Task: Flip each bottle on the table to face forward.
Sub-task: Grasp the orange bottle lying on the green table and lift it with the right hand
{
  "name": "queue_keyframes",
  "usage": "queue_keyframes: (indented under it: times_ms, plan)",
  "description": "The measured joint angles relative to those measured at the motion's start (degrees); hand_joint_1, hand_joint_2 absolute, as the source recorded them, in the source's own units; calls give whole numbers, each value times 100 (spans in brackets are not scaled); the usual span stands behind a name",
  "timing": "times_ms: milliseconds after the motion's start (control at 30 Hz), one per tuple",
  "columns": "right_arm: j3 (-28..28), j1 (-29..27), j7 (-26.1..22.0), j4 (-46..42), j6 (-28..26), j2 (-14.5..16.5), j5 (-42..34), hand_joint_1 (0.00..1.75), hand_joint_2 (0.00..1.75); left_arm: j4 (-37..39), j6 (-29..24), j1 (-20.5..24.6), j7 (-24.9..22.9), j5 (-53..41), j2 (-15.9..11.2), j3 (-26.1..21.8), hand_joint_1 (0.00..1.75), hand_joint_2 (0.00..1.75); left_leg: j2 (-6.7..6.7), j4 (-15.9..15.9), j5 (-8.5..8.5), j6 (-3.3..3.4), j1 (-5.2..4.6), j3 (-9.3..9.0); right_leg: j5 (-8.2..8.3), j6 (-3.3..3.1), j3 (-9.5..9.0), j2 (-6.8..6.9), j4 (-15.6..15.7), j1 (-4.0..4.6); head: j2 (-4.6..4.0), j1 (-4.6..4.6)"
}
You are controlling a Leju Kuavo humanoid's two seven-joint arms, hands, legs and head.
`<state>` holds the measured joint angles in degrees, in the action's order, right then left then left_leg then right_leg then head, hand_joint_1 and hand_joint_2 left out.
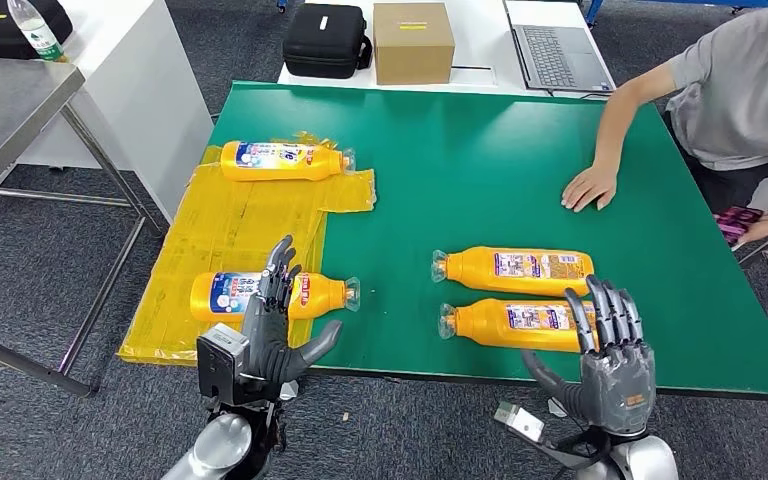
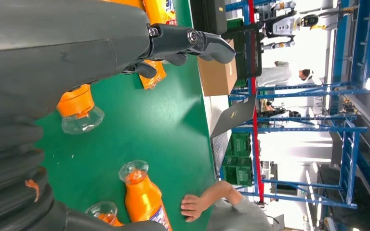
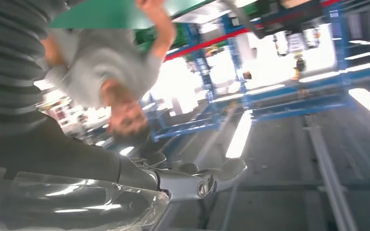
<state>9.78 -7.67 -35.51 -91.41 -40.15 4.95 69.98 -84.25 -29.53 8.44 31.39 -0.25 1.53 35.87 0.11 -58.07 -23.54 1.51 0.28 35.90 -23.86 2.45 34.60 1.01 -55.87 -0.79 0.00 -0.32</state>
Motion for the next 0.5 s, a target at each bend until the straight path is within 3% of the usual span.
queue_keyframes:
  times_ms: [133, 267, 500]
  plan:
    - [-115, 56, 1314, 81, 1, -342, 329, 0, 175, -39, 57, -22, -34, -23, 0, 0, 0, 175, -1, 0, 0, 0, -1, 0, 0, 0, -3, 1, 0, -2, 0, 1]
    - [-593, 72, 2626, 247, 96, -868, 495, 0, 175, -63, 85, -41, -61, -34, 0, 0, 0, 175, -1, 0, -1, 1, -5, 1, 0, 1, -3, 1, 1, -5, 0, 2]
    - [-1254, 174, 3268, 534, 407, -1498, 518, 0, 175, -83, 186, -42, -111, -30, 0, -1, 0, 175, -1, 0, -1, 1, -4, 1, 0, 1, -2, 1, 1, 0, 0, 1]
